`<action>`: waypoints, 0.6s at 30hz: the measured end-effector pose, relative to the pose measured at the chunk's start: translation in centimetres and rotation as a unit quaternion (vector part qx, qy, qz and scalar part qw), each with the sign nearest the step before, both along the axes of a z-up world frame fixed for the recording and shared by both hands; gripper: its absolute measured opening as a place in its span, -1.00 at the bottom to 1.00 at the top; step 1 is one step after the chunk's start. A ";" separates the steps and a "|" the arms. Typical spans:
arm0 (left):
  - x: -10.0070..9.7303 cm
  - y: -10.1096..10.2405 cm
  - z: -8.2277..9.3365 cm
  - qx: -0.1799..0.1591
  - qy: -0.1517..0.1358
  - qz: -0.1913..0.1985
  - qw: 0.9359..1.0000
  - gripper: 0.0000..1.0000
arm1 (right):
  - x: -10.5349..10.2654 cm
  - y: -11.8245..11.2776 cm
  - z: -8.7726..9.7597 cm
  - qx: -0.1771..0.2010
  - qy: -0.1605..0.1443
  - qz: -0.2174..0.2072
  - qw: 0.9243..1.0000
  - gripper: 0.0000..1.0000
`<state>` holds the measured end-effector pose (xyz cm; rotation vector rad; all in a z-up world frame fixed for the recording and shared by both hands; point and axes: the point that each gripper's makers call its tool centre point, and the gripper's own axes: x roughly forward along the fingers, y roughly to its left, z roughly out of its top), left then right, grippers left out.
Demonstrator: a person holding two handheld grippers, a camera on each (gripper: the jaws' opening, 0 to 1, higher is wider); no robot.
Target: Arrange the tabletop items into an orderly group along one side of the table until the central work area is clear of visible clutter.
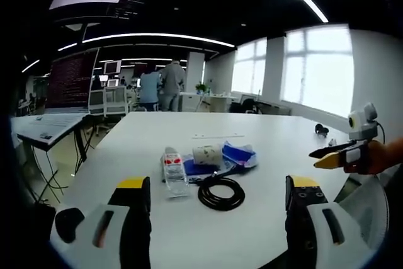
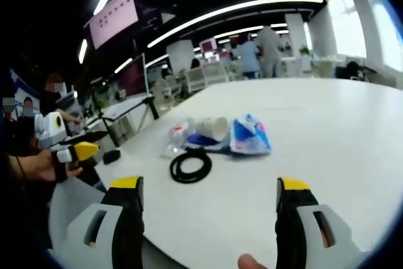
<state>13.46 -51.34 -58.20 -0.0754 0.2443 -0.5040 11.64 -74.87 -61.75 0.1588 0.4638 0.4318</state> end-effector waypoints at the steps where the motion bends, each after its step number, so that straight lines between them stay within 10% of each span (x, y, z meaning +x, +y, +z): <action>1: 0.0 0.0 0.0 -0.001 0.000 0.001 1.000 0.76 | 0.0 -0.1 0.0 -0.001 0.000 0.000 1.000 0.70; 18: 0.6 0.6 -0.2 0.020 -0.004 0.001 1.000 0.76 | 3.2 0.1 0.9 -0.008 -0.010 0.012 1.000 0.70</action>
